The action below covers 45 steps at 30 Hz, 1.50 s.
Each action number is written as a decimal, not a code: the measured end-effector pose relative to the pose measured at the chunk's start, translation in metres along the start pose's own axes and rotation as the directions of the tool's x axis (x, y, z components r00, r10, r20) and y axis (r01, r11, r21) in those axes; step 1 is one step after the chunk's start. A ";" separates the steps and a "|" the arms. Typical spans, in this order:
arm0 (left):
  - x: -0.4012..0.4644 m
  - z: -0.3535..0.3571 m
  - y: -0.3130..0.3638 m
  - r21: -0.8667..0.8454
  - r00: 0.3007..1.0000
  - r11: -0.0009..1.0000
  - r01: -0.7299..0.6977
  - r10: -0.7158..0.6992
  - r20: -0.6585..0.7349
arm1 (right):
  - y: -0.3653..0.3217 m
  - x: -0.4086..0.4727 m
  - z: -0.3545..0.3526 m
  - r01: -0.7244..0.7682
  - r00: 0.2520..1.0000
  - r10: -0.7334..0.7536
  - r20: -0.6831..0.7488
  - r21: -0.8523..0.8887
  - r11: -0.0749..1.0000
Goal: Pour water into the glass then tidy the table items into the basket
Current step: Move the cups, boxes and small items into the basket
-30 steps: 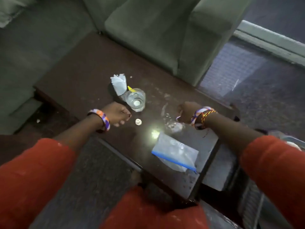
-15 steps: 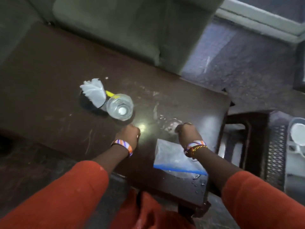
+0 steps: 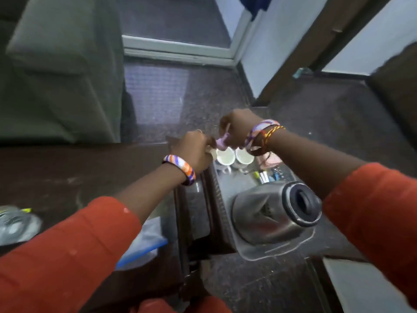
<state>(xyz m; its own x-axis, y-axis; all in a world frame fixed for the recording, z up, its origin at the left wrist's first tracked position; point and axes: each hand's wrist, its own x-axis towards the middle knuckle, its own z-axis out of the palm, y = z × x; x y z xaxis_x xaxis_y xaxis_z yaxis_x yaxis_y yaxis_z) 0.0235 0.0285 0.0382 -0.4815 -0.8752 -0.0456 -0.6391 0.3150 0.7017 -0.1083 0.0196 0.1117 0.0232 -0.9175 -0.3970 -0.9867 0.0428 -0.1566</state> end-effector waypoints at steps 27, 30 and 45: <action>0.088 0.193 0.030 0.440 0.850 0.866 -0.236 -0.035 0.525 | 0.206 0.057 0.130 0.226 0.889 -0.233 0.395 0.064 0.972; 0.087 0.193 0.028 0.446 0.839 0.853 -0.270 -0.019 0.544 | 0.207 0.058 0.131 0.210 0.889 -0.223 0.399 0.076 0.975; 0.035 0.053 0.020 0.316 0.978 0.947 -0.061 -0.008 0.210 | 0.075 0.063 0.028 0.475 0.762 -0.345 0.548 -0.110 0.873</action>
<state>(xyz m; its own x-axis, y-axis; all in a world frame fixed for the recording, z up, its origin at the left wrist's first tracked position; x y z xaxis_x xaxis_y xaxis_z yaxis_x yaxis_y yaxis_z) -0.0379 0.0233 0.0125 -0.5919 -0.7810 -0.1993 -0.7655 0.4673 0.4422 -0.1766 -0.0244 0.0497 0.4465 -0.4967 -0.7443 -0.8682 -0.4417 -0.2261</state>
